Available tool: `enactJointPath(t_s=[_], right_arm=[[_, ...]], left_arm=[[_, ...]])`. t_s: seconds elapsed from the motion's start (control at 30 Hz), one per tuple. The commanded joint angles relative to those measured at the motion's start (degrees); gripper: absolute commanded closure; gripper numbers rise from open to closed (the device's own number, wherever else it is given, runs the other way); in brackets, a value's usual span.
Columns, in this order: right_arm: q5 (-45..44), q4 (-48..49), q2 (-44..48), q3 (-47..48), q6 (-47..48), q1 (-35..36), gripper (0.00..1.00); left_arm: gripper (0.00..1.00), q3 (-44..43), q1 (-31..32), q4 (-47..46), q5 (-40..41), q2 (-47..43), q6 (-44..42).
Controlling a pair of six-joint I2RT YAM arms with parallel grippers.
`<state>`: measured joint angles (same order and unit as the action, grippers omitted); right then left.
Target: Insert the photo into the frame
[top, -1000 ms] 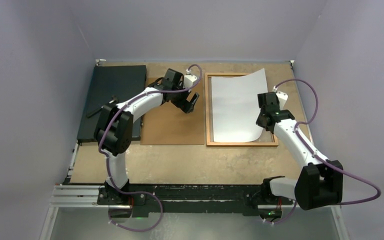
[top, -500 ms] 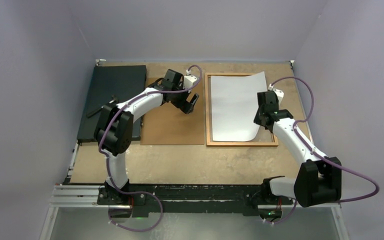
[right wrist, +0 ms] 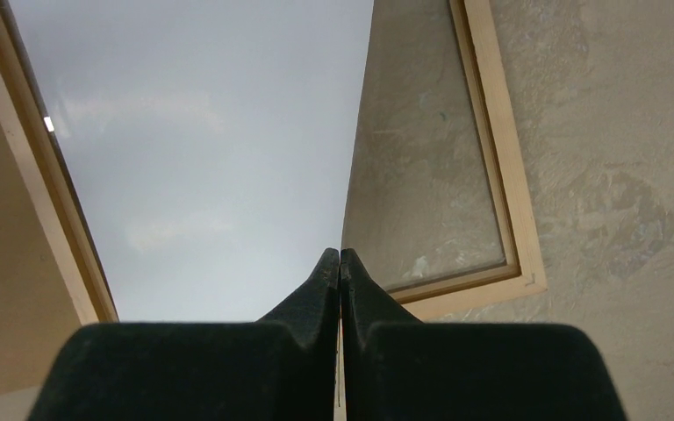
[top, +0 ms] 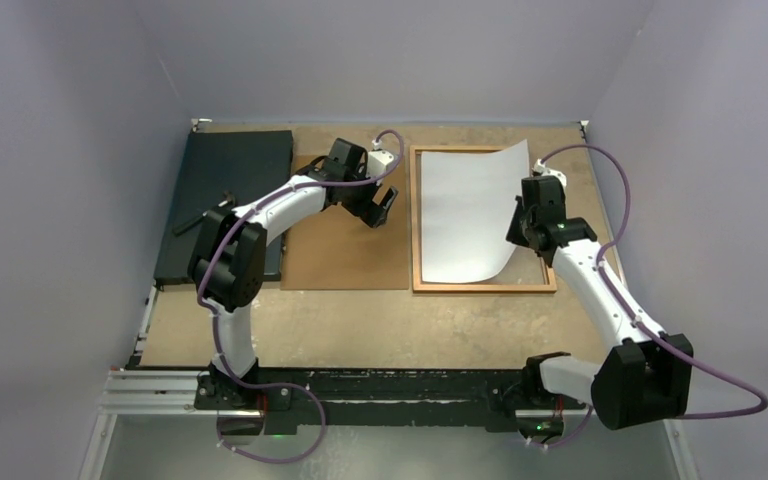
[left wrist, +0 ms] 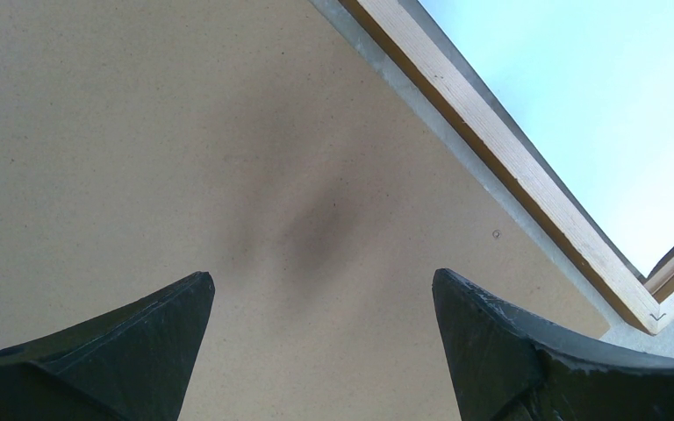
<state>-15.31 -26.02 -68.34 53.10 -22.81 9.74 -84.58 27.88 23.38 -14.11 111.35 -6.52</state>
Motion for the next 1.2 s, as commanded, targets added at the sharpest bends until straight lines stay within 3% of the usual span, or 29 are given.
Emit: enactJointPath(t_s=[0.0,0.63,1.17], right_arm=[[1.3,-4.04,-0.35,4.52,2.81,0.03,1.0],[8.28,-2.12,-1.04,5.48,9.83,0.16,1.0],[6.15,-1.23,-6.35,7.48,9.46,1.33,1.0]], left_arm=[[0.06,0.45,0.16,-1.07,0.46,-0.78,0.72],[0.06,0.46,0.1,-1.47,0.39,-0.5,1.01],[0.06,0.2,0.16,-1.86,0.4,0.28,1.16]])
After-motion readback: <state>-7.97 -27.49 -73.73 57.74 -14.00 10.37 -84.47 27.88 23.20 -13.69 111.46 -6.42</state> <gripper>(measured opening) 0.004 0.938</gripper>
